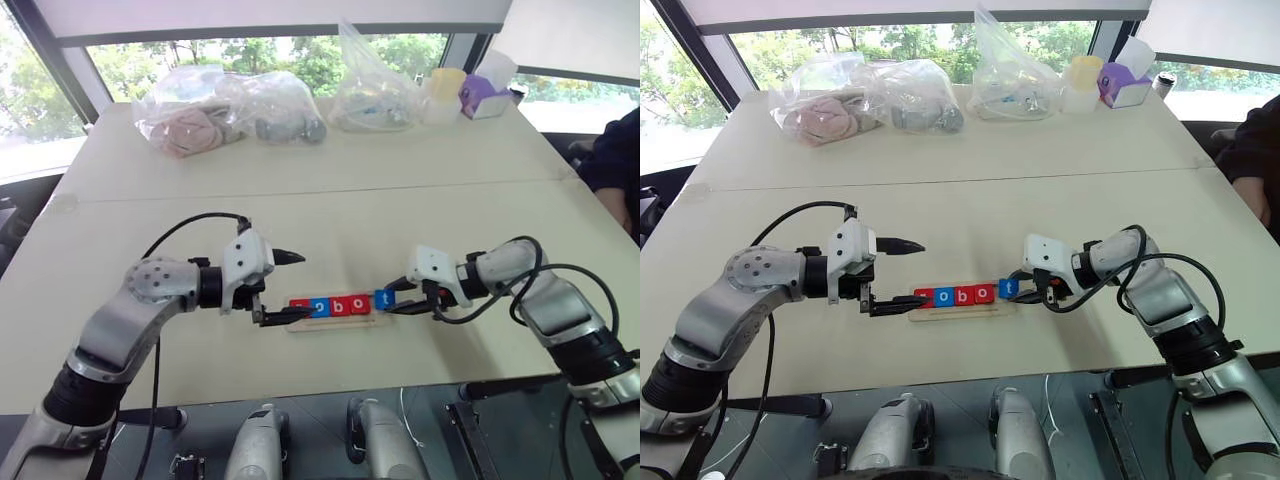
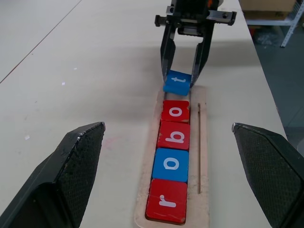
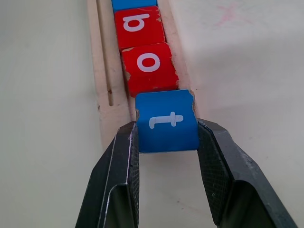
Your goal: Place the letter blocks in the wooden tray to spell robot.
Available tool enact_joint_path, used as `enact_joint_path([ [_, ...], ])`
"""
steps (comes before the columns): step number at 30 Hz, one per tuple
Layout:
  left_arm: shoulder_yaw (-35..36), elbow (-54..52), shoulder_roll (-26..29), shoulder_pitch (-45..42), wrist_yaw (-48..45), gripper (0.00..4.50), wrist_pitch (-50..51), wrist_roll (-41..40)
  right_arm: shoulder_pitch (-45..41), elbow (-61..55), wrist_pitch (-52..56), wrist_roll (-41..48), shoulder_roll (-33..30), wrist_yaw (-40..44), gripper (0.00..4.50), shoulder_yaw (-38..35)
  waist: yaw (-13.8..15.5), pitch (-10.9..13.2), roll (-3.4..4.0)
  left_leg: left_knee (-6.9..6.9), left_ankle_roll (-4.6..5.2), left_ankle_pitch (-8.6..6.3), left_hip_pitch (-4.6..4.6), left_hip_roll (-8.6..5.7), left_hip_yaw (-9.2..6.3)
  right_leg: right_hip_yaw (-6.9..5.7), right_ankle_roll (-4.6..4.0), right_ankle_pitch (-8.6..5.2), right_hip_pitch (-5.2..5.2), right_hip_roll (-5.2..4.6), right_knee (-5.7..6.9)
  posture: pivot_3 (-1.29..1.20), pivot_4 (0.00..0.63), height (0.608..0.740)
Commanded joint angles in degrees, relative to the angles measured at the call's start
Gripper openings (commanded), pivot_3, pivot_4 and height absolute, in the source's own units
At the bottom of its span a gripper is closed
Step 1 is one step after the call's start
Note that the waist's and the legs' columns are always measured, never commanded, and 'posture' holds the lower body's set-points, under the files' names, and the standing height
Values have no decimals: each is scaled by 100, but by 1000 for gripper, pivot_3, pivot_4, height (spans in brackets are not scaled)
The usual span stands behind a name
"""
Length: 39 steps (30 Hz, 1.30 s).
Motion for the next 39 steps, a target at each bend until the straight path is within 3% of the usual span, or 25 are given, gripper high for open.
enact_joint_path([
  [1, 151, -266, 36, 45, 82, 4500, -18, -49, -170, 119, -186, -104, -4, 100, 1125, 14, 1, 0, 0, 0, 0, 0, 0, 0, 0, -1, 0, 0, 0, 1, 1, 0, 150, 740],
  [39, 163, -438, 19, 159, 317, 4500, 66, -96, -466, 257, -187, -289, 298, 425, 1125, 247, -10, 0, 0, 0, 0, 1, 3, 0, 4, 0, 0, 1, 1, 1, 4, 0, 150, 740],
])
